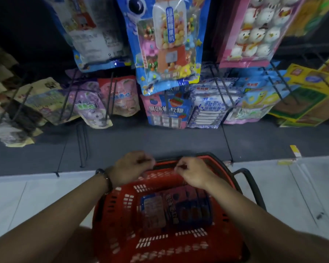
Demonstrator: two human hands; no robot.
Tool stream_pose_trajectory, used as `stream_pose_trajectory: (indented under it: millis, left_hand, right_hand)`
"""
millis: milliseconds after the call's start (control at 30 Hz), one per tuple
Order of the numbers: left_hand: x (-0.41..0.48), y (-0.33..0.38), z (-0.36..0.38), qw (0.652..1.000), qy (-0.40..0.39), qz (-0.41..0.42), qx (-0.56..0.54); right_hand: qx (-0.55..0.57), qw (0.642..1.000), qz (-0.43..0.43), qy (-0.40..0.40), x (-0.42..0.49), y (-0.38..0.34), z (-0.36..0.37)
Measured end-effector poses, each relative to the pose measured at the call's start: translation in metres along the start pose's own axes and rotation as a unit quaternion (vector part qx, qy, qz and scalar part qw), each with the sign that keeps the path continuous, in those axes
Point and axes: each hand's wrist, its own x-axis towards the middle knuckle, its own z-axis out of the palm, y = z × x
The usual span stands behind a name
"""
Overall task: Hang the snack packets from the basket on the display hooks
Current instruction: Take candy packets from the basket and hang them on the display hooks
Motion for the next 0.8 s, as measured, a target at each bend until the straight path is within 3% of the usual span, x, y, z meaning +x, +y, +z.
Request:
stream_pose_trajectory:
  millis: [133, 200, 300, 433, 667, 800]
  left_hand:
    - [-0.04, -0.026, 0.018, 0.976, -0.031, 0.083, 0.198]
    - [-0.044, -0.035, 0.03, 0.971, -0.052, 0.076, 0.222]
    - [-0.038, -0.042, 0.043, 0.934, -0.135, 0.051, 0.326]
    - [-0.028, -0.046, 0.045, 0.918, -0.193, 0.024, 0.347]
    - [-0.009, -0.045, 0.055, 0.892, -0.251, -0.004, 0.375]
    - [-0.003, -0.041, 0.055, 0.89, -0.269, -0.013, 0.369]
  right_hand:
    - [-0.019, 0.995, 0.069, -0.065, -0.01, 0.017, 0.029]
    - [-0.035, 0.989, 0.109, -0.097, -0.014, 0.034, 0.046]
    - [-0.066, 0.979, 0.161, -0.105, -0.019, 0.066, 0.079]
    - [-0.048, 0.962, 0.223, -0.148, -0.024, 0.099, 0.126]
    - [0.073, 0.948, 0.304, -0.053, -0.015, 0.116, 0.17]
    - [0.067, 0.94, 0.32, -0.096, 0.0, 0.117, 0.175]
